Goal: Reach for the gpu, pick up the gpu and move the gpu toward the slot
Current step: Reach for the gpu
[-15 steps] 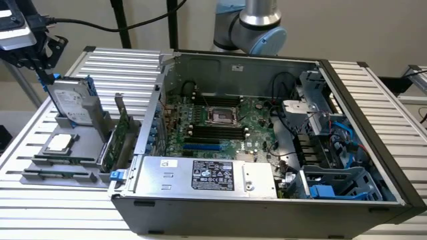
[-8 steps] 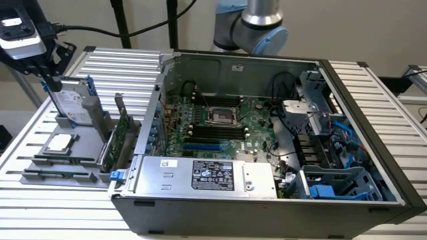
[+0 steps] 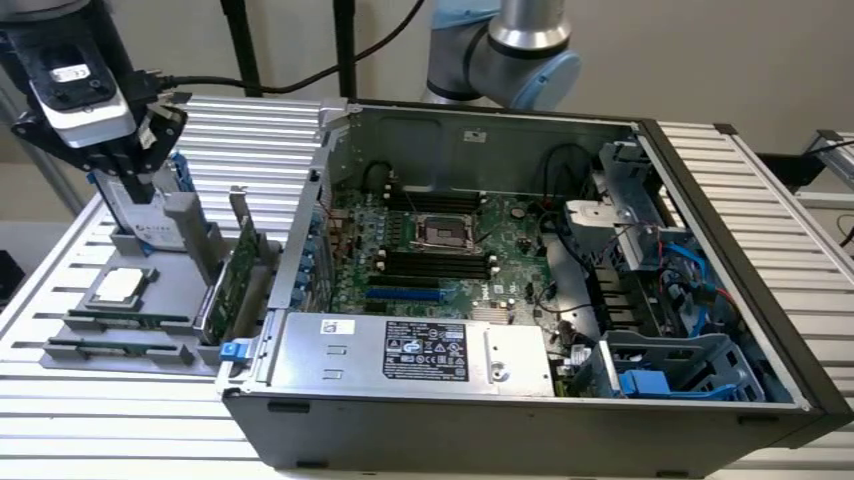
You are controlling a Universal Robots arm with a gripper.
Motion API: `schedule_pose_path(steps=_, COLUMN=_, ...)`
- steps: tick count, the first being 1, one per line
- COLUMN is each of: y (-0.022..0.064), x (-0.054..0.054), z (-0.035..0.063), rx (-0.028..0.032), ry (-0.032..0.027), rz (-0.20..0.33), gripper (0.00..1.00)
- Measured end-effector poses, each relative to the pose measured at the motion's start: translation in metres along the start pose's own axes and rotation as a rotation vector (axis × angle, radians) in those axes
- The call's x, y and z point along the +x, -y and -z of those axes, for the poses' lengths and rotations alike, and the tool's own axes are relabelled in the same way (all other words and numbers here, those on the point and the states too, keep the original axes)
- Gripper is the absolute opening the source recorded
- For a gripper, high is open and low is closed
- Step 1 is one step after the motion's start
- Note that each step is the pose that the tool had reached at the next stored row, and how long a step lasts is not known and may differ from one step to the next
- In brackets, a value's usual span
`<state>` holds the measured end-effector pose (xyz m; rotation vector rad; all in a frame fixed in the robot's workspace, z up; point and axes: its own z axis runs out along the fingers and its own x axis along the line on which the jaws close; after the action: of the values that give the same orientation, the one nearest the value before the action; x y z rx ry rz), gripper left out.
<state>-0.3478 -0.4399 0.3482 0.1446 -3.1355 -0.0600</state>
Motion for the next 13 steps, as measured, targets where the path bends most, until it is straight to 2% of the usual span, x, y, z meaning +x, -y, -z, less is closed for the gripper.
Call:
schedule_pose_path(steps=8, y=0.0165, x=-0.025, z=-0.0138, rx=0.0002, ry=0.0005, rz=0.0, gripper=0.11)
schedule_pose_path(steps=13, y=0.02, x=-0.038, z=-0.0194, rx=0.0001, ry=0.0008, rz=-0.002, gripper=0.11)
